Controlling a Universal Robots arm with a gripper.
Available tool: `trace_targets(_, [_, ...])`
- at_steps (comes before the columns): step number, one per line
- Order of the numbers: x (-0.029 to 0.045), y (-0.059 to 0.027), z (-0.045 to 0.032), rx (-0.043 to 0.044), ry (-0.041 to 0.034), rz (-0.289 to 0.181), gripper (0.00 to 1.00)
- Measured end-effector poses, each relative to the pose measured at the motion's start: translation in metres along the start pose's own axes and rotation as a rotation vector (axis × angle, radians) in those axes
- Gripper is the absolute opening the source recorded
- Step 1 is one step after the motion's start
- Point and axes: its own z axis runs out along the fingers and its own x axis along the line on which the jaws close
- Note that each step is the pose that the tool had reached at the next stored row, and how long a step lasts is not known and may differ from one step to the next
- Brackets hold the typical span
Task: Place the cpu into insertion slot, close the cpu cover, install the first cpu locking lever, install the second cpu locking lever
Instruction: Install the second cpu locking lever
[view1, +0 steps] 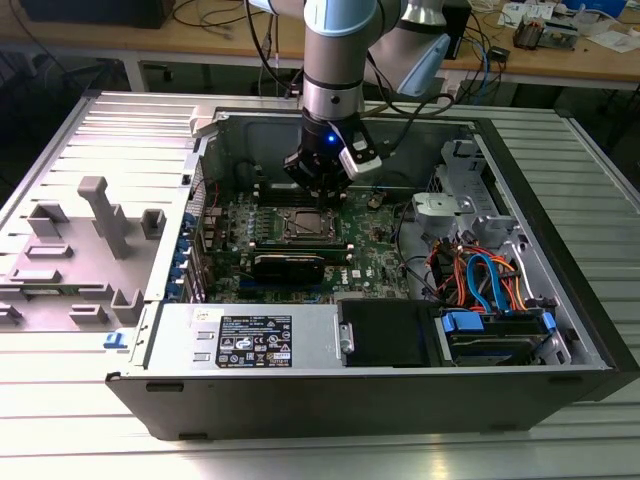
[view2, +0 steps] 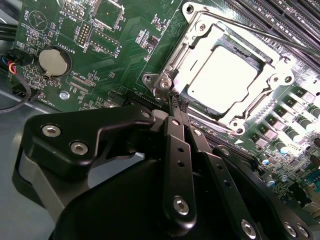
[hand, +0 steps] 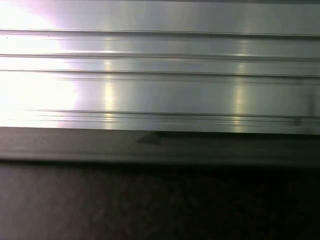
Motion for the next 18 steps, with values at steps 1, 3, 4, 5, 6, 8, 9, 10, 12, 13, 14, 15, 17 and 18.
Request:
trace_targets(1, [0.0000, -0.0001, 0.0001, -0.0002, -0.0001, 0.000, 0.11])
trace_targets(3, [0.0000, -0.0008, 0.0000, 0.0000, 0.0000, 0.000, 0.11])
trace_targets(4, [0.0000, -0.0015, 0.0000, 0.0000, 0.0000, 0.000, 0.11])
trace_targets(5, [0.0001, -0.0027, 0.0000, 0.0000, 0.0000, 0.000, 0.11])
trace_targets(6, [0.0001, -0.0038, 0.0000, 0.0001, 0.0000, 0.000, 0.11])
trace_targets(8, [0.0002, -0.0080, 0.0001, 0.0000, 0.0000, 0.000, 0.11])
trace_targets(9, [0.0002, -0.0093, 0.0002, -0.0001, -0.0001, 0.000, 0.11])
trace_targets(10, [0.0003, -0.0111, 0.0002, -0.0001, 0.0000, 0.000, 0.11])
trace_targets(12, [0.0004, -0.0143, 0.0002, 0.0000, 0.0000, 0.000, 0.11])
trace_targets(13, [0.0004, -0.0152, 0.0001, -0.0001, -0.0001, 0.000, 0.11])
trace_targets(14, [0.0004, -0.0158, -0.0003, 0.0001, 0.0000, 0.000, 0.11])
trace_targets(15, [0.0004, -0.0164, -0.0010, 0.0002, 0.0001, 0.000, 0.11])
trace_targets(17, [0.0004, -0.0170, -0.0042, 0.0000, 0.0000, 0.000, 0.11])
trace_targets(18, [-0.0068, -0.0185, -0.0094, 0.0000, 0.0011, 0.000, 0.11])
